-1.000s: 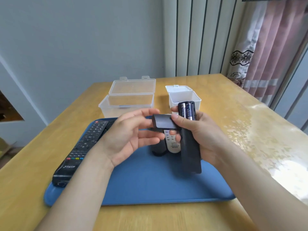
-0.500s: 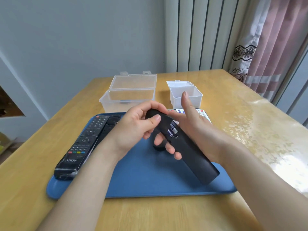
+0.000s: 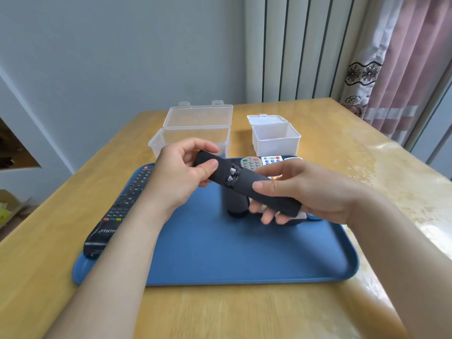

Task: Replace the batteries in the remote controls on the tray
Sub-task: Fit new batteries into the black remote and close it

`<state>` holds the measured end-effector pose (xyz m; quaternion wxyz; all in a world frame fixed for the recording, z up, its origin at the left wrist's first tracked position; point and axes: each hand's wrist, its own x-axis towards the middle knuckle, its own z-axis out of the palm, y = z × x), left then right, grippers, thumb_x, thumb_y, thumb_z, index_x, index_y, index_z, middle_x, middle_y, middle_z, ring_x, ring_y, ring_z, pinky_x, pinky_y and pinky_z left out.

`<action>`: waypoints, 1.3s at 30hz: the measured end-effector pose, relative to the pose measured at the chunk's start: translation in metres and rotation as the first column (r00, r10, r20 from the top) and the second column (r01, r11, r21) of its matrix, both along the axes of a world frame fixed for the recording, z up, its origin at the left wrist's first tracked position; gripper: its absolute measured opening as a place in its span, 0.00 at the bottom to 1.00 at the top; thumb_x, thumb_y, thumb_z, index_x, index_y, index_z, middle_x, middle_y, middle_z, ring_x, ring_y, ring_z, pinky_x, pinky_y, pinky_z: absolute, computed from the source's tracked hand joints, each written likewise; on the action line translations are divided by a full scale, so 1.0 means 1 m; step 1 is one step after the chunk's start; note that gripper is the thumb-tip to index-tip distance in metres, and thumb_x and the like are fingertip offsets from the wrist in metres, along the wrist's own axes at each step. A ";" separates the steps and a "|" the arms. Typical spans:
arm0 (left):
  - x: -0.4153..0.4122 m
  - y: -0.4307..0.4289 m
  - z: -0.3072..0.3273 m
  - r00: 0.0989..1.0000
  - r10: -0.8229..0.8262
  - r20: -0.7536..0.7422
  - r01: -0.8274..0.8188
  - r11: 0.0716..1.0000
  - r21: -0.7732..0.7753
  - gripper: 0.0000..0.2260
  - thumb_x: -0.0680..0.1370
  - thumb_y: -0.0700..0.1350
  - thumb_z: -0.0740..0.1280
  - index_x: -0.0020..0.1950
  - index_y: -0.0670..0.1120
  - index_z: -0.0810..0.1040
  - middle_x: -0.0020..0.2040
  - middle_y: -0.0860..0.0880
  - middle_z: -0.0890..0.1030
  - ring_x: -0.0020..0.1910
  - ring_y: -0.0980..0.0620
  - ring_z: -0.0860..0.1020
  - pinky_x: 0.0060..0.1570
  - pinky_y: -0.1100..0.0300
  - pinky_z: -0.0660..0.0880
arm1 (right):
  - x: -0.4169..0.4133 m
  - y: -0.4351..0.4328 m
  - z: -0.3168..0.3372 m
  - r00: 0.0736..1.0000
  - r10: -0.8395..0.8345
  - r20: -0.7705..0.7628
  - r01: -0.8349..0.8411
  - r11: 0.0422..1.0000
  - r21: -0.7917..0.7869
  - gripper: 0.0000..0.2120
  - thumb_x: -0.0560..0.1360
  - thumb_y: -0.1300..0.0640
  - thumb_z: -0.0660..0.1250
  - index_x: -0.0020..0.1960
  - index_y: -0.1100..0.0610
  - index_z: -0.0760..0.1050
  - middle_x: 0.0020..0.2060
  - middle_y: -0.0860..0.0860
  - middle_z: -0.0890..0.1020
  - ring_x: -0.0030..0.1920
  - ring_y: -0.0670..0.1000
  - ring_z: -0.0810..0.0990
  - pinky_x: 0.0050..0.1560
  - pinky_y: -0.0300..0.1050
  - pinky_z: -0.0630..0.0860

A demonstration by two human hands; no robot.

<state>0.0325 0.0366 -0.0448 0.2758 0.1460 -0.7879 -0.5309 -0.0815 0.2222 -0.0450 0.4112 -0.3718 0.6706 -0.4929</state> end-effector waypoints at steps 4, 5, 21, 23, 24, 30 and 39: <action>-0.001 -0.002 -0.003 1.000 0.016 0.024 -0.017 0.998 0.054 0.07 0.75 0.35 0.70 0.46 0.48 0.80 0.40 0.49 0.82 0.32 0.52 0.79 0.33 0.64 0.77 | -0.006 -0.003 -0.006 0.990 -0.128 -0.060 0.121 0.987 -0.103 0.08 0.77 0.59 0.69 0.55 0.57 0.82 0.40 0.63 0.82 0.35 0.58 0.78 0.31 0.45 0.74; -0.002 -0.002 -0.003 1.000 0.013 0.025 -0.015 0.998 0.056 0.07 0.75 0.36 0.70 0.46 0.48 0.80 0.40 0.48 0.82 0.32 0.52 0.79 0.34 0.64 0.77 | -0.006 -0.003 -0.006 0.989 -0.133 -0.066 0.125 0.986 -0.107 0.08 0.76 0.60 0.70 0.55 0.57 0.82 0.39 0.63 0.82 0.35 0.58 0.78 0.32 0.45 0.74; -0.006 0.006 -0.002 0.992 0.065 -0.107 -0.064 0.998 0.008 0.08 0.75 0.42 0.72 0.53 0.50 0.81 0.42 0.57 0.83 0.39 0.63 0.79 0.36 0.69 0.74 | 0.013 -0.009 0.004 0.948 -0.156 -0.278 0.160 0.987 -0.008 0.04 0.78 0.61 0.62 0.52 0.58 0.71 0.37 0.55 0.86 0.33 0.53 0.83 0.37 0.48 0.77; -0.007 0.006 -0.004 0.992 0.079 -0.101 -0.084 0.996 -0.041 0.09 0.74 0.44 0.73 0.52 0.52 0.81 0.42 0.58 0.83 0.38 0.64 0.79 0.38 0.69 0.74 | 0.014 -0.011 0.003 0.939 -0.163 -0.304 0.170 0.985 -0.004 0.04 0.77 0.60 0.62 0.52 0.57 0.71 0.38 0.55 0.86 0.33 0.53 0.84 0.33 0.44 0.76; -0.008 0.006 -0.005 0.993 0.078 -0.090 -0.085 0.994 -0.065 0.09 0.73 0.44 0.74 0.51 0.53 0.81 0.41 0.59 0.83 0.38 0.64 0.79 0.39 0.68 0.75 | 0.015 -0.011 0.003 0.936 -0.166 -0.311 0.174 0.985 -0.004 0.03 0.77 0.60 0.62 0.51 0.57 0.71 0.38 0.55 0.86 0.33 0.53 0.84 0.32 0.42 0.75; -0.008 0.008 -0.006 0.998 0.029 -0.050 -0.032 0.998 -0.060 0.12 0.71 0.41 0.75 0.50 0.54 0.80 0.42 0.57 0.83 0.34 0.61 0.79 0.36 0.68 0.75 | 0.016 -0.013 0.001 0.933 -0.194 -0.302 0.197 0.980 -0.022 0.04 0.77 0.59 0.62 0.51 0.58 0.72 0.37 0.54 0.86 0.32 0.53 0.83 0.32 0.43 0.75; -0.011 0.004 -0.010 0.988 0.140 -0.071 -0.147 0.983 -0.106 0.12 0.69 0.47 0.78 0.47 0.57 0.79 0.43 0.57 0.84 0.40 0.54 0.82 0.45 0.55 0.79 | 0.019 -0.016 -0.001 0.949 -0.208 -0.238 0.189 0.977 -0.100 0.06 0.80 0.59 0.63 0.55 0.53 0.76 0.38 0.56 0.86 0.31 0.52 0.83 0.33 0.42 0.78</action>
